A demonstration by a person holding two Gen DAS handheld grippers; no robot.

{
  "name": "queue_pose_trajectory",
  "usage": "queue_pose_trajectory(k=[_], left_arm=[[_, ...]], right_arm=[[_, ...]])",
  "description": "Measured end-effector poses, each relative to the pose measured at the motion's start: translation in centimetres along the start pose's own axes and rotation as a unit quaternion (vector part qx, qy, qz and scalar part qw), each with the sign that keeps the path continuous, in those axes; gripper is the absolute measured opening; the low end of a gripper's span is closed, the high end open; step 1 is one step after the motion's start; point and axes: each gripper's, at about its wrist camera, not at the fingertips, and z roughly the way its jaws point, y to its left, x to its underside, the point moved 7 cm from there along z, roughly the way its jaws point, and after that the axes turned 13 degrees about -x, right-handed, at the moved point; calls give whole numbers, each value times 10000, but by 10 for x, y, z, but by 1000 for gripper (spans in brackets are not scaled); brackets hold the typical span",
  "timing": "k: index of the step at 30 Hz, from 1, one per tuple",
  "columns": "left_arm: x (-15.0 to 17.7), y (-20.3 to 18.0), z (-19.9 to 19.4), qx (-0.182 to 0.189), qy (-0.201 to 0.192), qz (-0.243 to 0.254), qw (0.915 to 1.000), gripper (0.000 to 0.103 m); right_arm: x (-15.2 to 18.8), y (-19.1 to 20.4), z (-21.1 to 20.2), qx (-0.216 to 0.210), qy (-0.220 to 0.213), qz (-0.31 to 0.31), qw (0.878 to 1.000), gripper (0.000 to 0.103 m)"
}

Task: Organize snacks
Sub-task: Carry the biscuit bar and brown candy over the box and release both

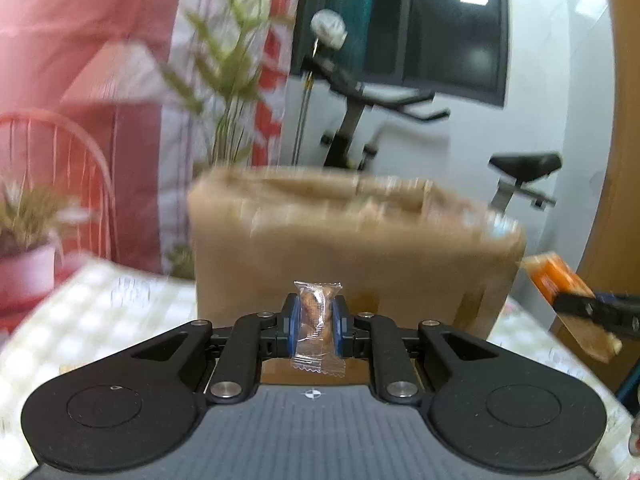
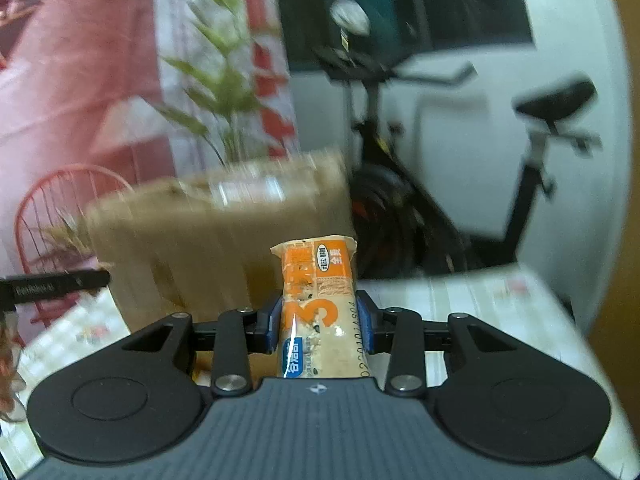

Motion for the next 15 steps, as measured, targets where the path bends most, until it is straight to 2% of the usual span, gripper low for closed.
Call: queue_pose_trajectory(k=[3, 6, 10, 15], left_arm=[[-35, -6, 1, 107, -288, 30, 9995, 18], [-62, -6, 14, 120, -304, -50, 9995, 18], [-88, -1, 40, 79, -213, -92, 9997, 18], [-100, 2, 73, -7, 59, 71, 10000, 18]], right_arm=[[-44, 14, 11, -189, -280, -229, 9992, 39], [-79, 24, 39, -387, -320, -182, 9986, 39], [-106, 45, 93, -528, -84, -460, 9975, 39], [-114, 51, 156, -519, 307, -553, 9966, 39]])
